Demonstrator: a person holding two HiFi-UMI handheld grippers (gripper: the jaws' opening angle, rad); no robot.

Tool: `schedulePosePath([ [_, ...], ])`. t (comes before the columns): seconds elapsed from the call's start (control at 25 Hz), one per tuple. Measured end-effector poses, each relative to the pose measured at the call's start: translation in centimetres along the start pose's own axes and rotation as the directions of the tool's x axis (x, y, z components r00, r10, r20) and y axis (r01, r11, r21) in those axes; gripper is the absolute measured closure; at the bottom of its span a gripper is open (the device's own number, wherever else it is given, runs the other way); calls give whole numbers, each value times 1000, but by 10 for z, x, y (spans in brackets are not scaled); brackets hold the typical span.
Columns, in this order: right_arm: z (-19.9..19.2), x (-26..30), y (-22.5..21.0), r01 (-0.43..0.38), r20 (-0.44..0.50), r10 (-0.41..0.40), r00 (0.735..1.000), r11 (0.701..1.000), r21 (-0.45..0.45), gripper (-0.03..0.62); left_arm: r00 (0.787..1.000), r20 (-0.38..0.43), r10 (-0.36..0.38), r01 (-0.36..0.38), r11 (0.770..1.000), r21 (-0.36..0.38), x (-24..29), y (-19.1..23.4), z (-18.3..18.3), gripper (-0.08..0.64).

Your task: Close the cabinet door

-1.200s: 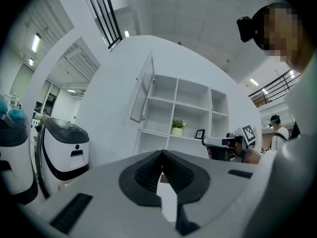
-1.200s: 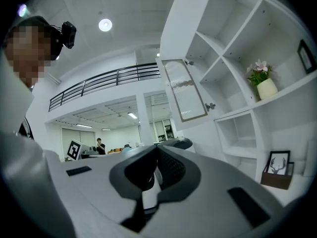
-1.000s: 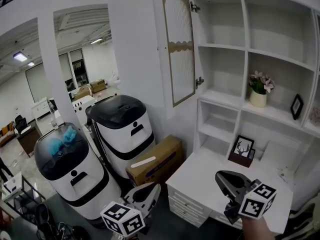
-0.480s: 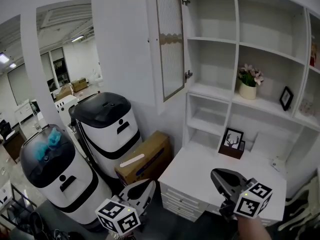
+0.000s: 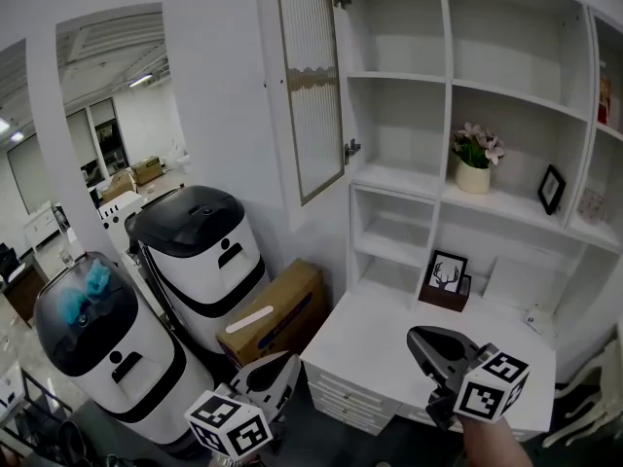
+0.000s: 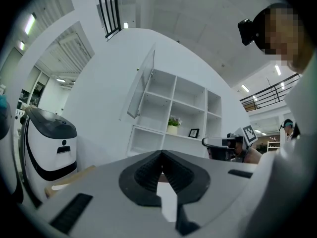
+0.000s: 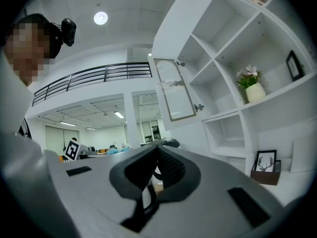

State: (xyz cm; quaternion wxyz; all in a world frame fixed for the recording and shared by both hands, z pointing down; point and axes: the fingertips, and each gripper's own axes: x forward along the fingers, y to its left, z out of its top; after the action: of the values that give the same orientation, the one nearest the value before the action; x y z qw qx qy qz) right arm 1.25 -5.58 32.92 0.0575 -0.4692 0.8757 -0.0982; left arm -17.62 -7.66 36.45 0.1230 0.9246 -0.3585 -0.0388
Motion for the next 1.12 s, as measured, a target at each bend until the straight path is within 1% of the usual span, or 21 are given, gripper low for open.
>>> schedulePosePath([
  [0.2, 8, 6, -18, -26, -4, 26, 1000, 1000, -1, 588, 1000, 10, 27, -27, 1000, 6, 17, -1, 6, 555],
  [0.4, 15, 10, -40, -50, -14, 50, 999, 999, 1, 588, 999, 16, 51, -51, 999, -4, 37, -3, 5, 554],
  [0.8, 15, 20, -79, -100, -18, 100, 995, 995, 26, 588, 993, 17, 119, -120, 993, 0, 64, -1, 3, 554],
  [1.12, 28, 22, -113, -125, -6, 125, 992, 992, 19, 588, 990, 22, 139, -140, 990, 8, 97, -8, 4, 554],
])
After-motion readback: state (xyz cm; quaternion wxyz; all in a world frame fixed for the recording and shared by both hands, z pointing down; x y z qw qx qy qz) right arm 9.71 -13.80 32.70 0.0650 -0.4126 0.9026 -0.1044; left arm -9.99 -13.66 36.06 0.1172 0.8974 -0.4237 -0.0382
